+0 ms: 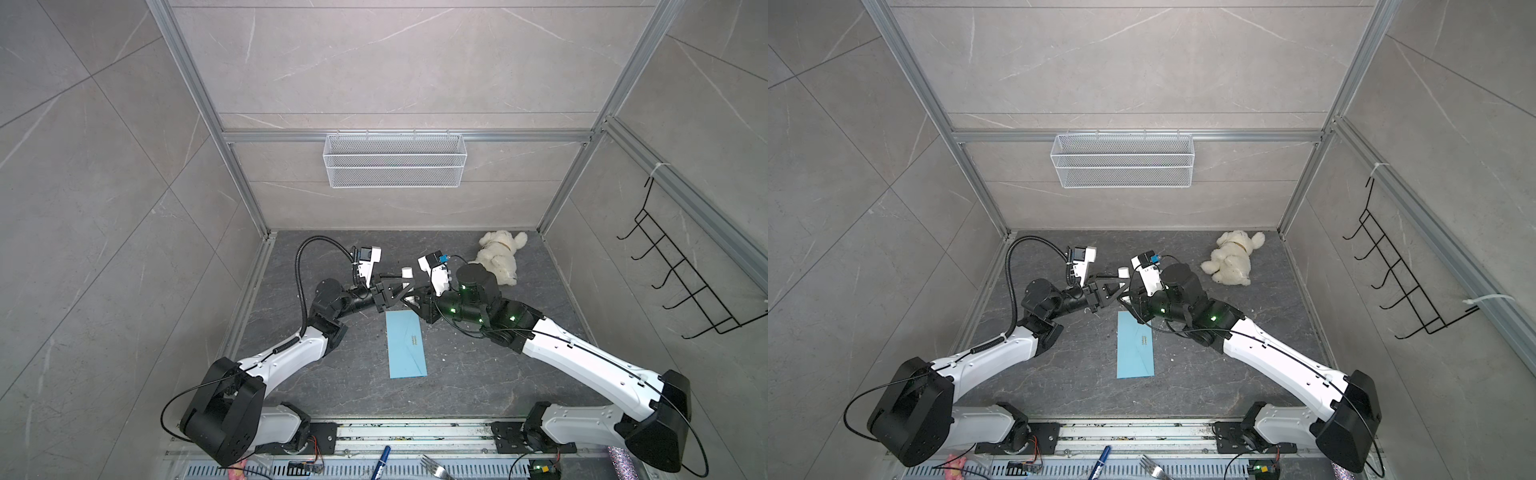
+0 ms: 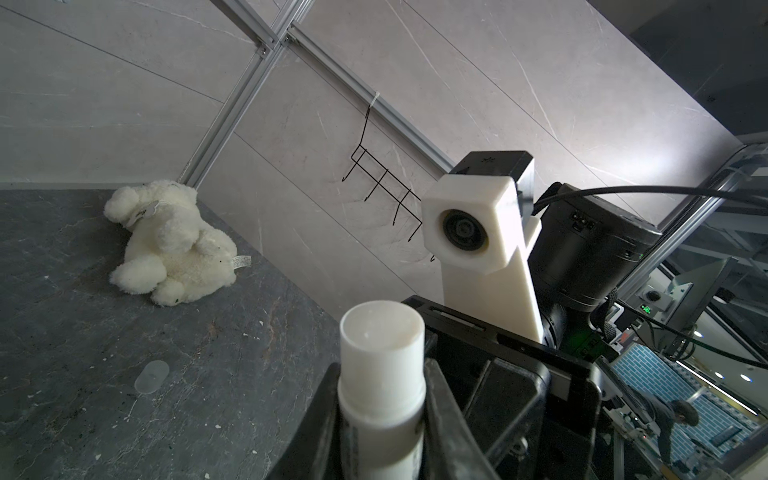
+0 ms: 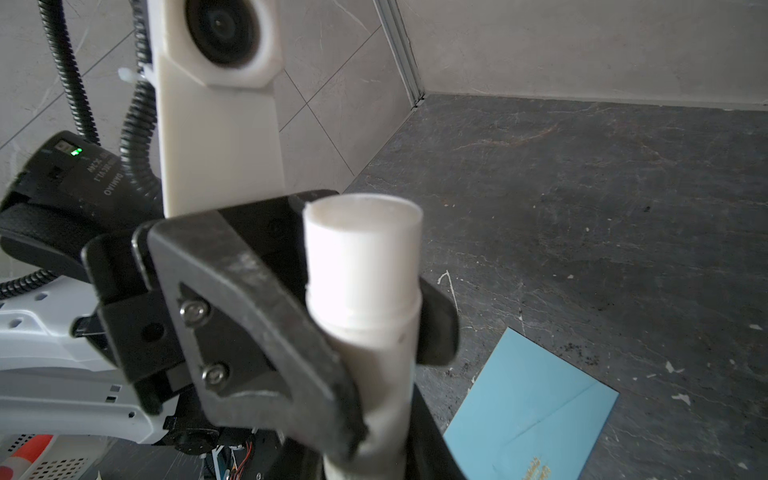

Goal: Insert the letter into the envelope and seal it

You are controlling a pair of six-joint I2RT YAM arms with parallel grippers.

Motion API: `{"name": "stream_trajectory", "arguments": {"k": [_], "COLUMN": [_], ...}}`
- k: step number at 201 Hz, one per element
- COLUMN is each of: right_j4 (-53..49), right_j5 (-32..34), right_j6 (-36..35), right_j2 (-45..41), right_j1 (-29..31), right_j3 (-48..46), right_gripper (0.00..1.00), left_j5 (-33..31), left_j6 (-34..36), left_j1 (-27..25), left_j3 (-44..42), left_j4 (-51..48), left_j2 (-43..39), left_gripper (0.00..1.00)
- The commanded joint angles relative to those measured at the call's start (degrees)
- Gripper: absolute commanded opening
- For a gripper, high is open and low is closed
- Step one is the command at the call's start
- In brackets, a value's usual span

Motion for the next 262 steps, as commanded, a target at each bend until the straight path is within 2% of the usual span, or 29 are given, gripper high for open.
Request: {"name": "stream_trajectory", "arguments": {"k": [1,11,28,44,59,69,78,112,134,162,209,262], "right_j4": [4.17,4.15,3.61,0.96,-3.07,-6.42,-9.97,-21.01,-26.83,-33.98,-44.19,-47.42], "right_j5": [-0.71,-0.65,-0.05,1.38,2.84,4.18,5.65,8.71,9.79,10.09,11.9,9.84], "right_j6": [2.25,2.36,2.31,2.06,1.17,0.28,-0.55,-3.19,-4.51,-5.42,-6.7,-4.57], "right_j2": [0.24,0.39,0.44,0.36,-0.15,-0.72,-1.39,-3.77,-2.71,2.26,10.35,15.72], "right_j1": [0.18,0.19,0.22,0.22,0.22,0.2,0.18,0.05,-0.18,-0.22,-0.26,-1.32], "right_j3": [-0.36,-0.34,0.06,1.62,3.93,5.78,7.8,16.32,22.91,31.78,42.11,43.39], "right_gripper": [0.0,0.0,0.1,0.26,0.47,0.59,0.66,0.78,0.8,0.78,0.77,0.75], "left_j5": [0.17,-0.28,-0.99,-1.29,-1.66,-2.65,-3.96,-7.85,-8.61,-8.57,-11.1,-13.12], "left_j6": [4.86,5.93,7.25,9.27,12.89,17.17,21.07,37.73,47.89,56.97,61.9,64.76], "left_j1": [-1.08,-1.28,-1.37,-1.36,-1.39,-1.35,-1.41,-1.41,-1.34,-1.39,-1.41,-1.41], "left_j3": [-0.41,-0.45,-0.26,0.42,1.71,2.77,3.79,6.03,6.59,8.62,10.04,7.92], "left_j4": [-0.63,-2.08,-4.23,-7.65,-13.5,-18.17,-24.01,-36.26,-40.14,-44.62,-45.06,-40.92], "left_j2": [-2.05,-2.61,-3.52,-4.81,-6.87,-8.49,-10.26,-15.67,-17.21,-16.39,-13.43,-12.74], "left_gripper": [0.07,0.0,0.0,0.0,0.0,0.0,0.0,0.0,0.0,0.0,0.0,0.0]}}
